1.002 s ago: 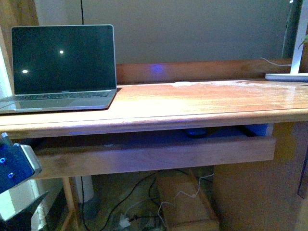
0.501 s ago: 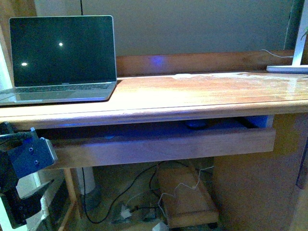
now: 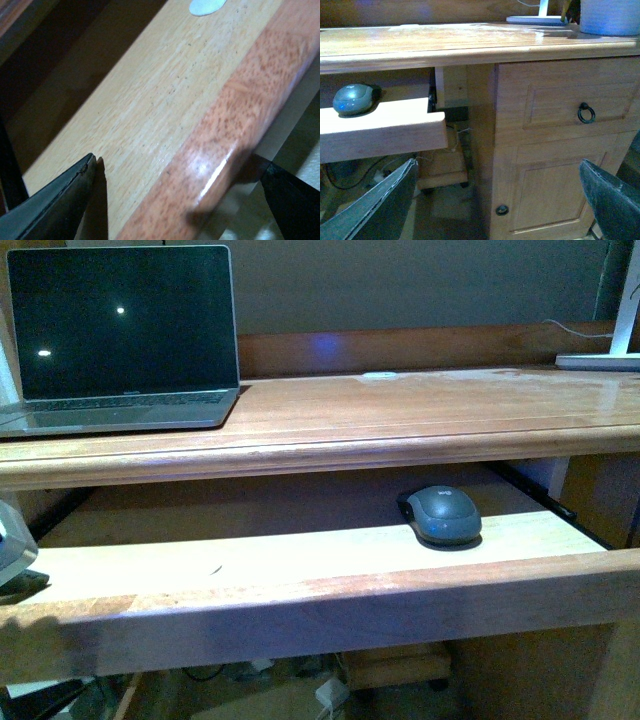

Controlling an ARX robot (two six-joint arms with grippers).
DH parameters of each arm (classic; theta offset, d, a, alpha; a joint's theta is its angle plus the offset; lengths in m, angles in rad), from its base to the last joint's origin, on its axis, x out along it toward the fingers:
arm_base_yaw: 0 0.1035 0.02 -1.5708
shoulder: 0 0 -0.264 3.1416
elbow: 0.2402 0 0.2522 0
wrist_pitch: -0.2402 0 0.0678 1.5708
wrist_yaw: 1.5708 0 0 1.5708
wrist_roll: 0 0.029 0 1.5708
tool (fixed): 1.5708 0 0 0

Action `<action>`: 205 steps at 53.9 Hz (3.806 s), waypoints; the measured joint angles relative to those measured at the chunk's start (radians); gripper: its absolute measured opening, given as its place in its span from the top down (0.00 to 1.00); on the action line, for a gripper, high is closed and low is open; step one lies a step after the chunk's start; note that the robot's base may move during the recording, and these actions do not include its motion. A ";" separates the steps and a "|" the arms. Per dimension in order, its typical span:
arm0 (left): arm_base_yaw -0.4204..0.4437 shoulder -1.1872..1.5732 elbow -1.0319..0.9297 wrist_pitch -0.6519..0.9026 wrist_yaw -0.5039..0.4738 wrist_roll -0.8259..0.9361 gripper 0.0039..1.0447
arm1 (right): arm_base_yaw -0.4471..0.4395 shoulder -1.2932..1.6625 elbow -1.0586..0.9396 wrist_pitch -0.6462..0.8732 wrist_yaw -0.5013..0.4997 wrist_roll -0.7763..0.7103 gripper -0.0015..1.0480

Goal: Place mouse

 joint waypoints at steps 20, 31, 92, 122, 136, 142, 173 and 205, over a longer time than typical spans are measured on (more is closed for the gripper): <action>-0.058 -0.434 -0.151 -0.179 0.129 -0.677 0.07 | 0.000 0.000 0.000 0.000 0.000 0.000 0.07; -0.153 -0.640 -0.210 -0.255 0.102 -0.930 0.07 | 0.000 0.000 0.000 0.000 0.000 0.000 0.07; -0.032 -1.486 -0.486 -0.404 -0.524 -0.834 0.98 | 0.545 1.102 0.413 0.680 0.127 0.156 0.07; -0.031 -1.538 -0.542 -0.397 -0.524 -0.834 0.58 | 0.649 1.646 0.840 0.377 0.371 0.000 0.07; -0.031 -1.538 -0.542 -0.397 -0.524 -0.834 0.20 | 0.638 1.682 0.872 0.354 0.366 -0.007 0.07; -0.031 -1.538 -0.542 -0.397 -0.524 -0.833 0.06 | 0.620 1.698 0.894 0.356 0.375 -0.002 0.07; -0.031 -1.538 -0.542 -0.397 -0.524 -0.832 0.07 | 0.554 1.666 0.892 0.338 0.304 -0.048 0.07; -0.031 -1.538 -0.542 -0.397 -0.524 -0.832 0.07 | 0.509 1.584 0.872 0.260 0.229 -0.003 0.47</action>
